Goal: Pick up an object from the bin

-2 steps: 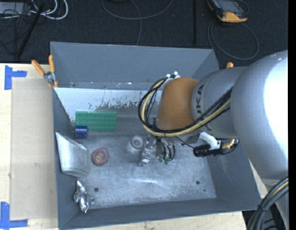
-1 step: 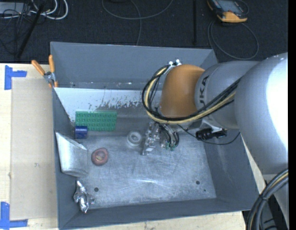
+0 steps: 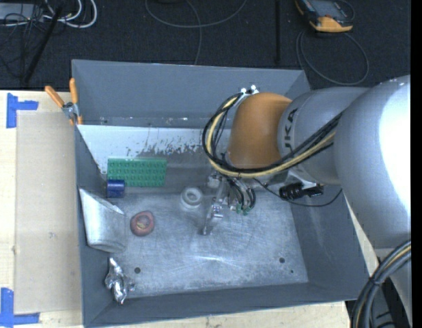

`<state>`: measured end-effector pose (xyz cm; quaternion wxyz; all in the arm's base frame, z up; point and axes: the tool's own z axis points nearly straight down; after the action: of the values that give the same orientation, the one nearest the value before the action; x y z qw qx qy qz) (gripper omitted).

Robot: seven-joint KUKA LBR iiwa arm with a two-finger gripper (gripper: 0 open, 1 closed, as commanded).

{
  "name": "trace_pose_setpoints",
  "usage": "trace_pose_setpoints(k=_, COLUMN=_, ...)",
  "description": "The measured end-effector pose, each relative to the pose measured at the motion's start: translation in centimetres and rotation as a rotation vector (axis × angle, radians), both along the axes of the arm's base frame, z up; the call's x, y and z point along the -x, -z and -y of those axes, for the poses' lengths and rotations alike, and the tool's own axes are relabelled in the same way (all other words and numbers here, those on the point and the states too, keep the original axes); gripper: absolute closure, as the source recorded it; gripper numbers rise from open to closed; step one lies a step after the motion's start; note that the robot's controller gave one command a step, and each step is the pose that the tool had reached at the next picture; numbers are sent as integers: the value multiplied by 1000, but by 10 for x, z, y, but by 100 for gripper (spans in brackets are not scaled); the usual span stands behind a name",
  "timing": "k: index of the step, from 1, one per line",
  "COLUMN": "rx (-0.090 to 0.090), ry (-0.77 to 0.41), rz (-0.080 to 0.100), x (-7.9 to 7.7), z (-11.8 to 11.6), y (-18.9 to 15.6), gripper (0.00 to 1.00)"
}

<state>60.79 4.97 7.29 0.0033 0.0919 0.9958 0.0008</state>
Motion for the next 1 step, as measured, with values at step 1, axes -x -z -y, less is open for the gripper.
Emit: trace_pose_setpoints(k=1, rx=0, ry=137, rz=0, x=-11, z=-42, y=0, gripper=0)
